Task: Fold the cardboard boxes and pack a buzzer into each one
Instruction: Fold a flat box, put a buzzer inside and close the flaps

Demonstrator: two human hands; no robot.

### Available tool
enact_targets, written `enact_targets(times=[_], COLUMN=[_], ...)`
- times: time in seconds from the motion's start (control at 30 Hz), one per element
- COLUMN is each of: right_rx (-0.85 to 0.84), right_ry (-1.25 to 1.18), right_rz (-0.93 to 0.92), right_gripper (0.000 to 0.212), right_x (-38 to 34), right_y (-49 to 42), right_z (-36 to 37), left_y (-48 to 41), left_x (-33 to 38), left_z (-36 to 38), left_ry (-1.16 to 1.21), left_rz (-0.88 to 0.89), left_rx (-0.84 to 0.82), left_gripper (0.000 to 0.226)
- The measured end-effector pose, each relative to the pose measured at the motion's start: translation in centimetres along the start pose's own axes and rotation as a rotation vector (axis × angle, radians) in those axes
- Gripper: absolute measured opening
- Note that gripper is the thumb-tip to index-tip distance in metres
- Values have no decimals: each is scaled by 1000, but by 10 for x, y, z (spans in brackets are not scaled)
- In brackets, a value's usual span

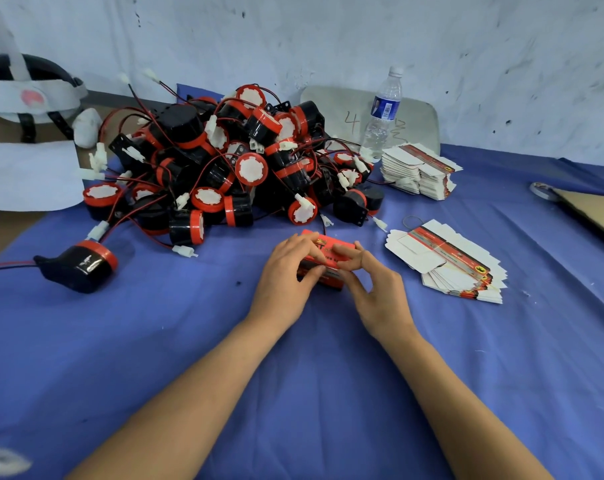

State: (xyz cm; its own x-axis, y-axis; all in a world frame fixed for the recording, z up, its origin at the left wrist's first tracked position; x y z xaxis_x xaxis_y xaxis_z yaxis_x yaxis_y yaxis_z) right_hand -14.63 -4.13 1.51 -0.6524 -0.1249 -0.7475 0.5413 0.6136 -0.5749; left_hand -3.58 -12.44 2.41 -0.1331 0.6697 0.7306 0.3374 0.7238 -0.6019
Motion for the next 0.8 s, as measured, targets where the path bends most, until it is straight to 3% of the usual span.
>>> enact_targets(times=[0.3,0.43,0.63,0.73,0.8], right_rx=[7,44,49,139,170], right_ry=[177,173,221,33,-172], right_rz=[-126,12,-45,166,350], right_gripper=[42,53,29,25,37], right_x=[-15,1,-9,1,13], right_y=[4,1,1,2,5], right_z=[-1,-8,-11,-24,-29], left_y=[-1,2,12,15,16], left_x=[-2,5,-3,4,8], left_z=[2,2,24,27,26], left_ry=[27,75,12,2,9], left_rz=[-27,21,-41,26,39], left_rx=[-17,-33,-300,-351,-326], left_gripper=[13,25,59,71,66])
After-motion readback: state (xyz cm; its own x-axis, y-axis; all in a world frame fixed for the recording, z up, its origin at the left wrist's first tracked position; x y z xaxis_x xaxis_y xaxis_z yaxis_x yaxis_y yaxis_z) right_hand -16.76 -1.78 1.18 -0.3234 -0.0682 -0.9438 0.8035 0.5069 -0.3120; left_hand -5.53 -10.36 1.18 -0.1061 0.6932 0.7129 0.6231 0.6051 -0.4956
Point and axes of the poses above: each hand's wrist, its own y-axis away from the middle knuckle, its own z-axis out of the palm, x = y × z, the point moved 10 cm from there along -y, towards the middle knuckle, and after that the axes turned 15 degrees about x, right-handed, at the moved point
